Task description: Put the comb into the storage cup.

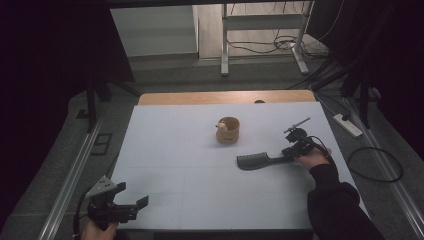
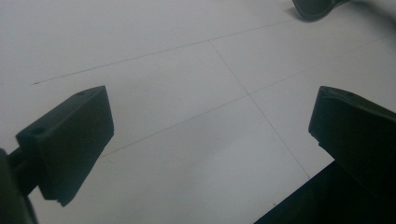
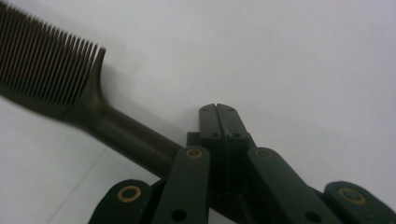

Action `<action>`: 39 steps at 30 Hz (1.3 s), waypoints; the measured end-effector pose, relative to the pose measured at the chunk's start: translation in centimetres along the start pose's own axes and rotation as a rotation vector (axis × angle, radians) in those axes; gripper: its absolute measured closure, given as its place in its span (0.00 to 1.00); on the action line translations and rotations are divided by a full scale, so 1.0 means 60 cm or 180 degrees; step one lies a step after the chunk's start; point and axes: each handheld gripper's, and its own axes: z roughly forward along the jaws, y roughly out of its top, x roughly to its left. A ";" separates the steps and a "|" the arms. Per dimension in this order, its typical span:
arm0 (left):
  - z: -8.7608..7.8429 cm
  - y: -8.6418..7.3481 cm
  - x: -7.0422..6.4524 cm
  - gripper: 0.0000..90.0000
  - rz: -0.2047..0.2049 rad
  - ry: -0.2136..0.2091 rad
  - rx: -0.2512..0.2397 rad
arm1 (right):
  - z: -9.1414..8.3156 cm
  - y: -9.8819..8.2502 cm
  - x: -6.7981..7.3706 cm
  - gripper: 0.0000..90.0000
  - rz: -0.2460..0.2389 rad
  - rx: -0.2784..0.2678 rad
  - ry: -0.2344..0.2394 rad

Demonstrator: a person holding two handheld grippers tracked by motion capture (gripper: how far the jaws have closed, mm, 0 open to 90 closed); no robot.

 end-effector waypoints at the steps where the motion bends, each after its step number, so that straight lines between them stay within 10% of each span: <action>1: 0.000 0.000 0.000 0.01 0.0001 0.0000 0.0001 | -0.002 -0.005 0.000 1.00 -0.0010 -0.0002 -0.0006; 39: 0.001 0.001 -0.001 0.01 0.0015 0.0000 0.0013 | -0.049 -0.108 0.070 1.00 -0.0022 -0.0015 -0.0038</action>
